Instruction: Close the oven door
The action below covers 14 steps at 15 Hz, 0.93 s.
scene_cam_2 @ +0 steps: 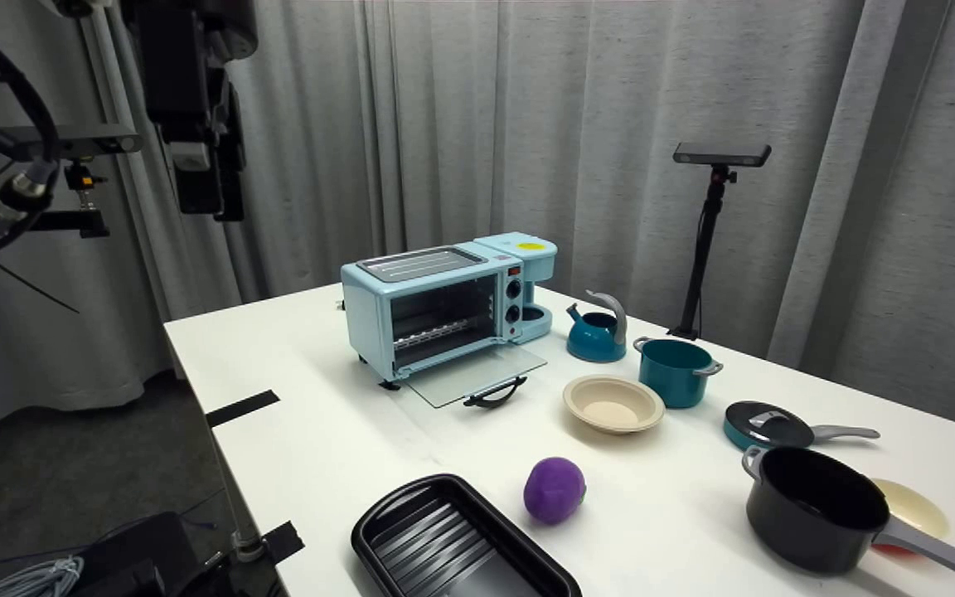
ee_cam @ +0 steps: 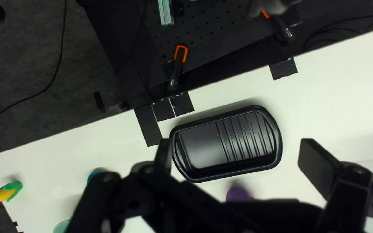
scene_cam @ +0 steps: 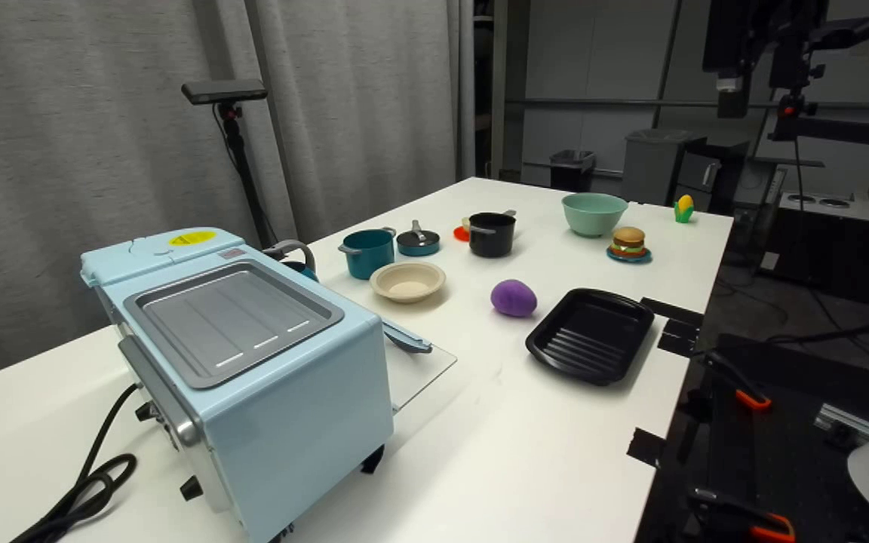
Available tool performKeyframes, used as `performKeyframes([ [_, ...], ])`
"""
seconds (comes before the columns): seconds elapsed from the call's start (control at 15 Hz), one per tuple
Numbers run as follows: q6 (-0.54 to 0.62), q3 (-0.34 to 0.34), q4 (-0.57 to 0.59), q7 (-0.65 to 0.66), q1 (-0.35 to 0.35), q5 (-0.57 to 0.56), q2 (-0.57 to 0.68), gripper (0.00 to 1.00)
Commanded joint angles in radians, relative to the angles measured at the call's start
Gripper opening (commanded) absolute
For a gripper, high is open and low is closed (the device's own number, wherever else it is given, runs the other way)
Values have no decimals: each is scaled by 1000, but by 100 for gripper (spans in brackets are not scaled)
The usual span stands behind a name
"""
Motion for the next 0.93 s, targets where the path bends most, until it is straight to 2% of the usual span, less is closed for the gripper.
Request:
performKeyframes([
  [0.0,36,38,-6,55,-37,-42,-20,100],
  [0.53,277,78,-59,162,-57,-234,-51,100],
  [0.8,258,42,-53,137,-18,-158,-33,100],
  [0.87,256,64,-39,149,-39,-190,-14,100],
])
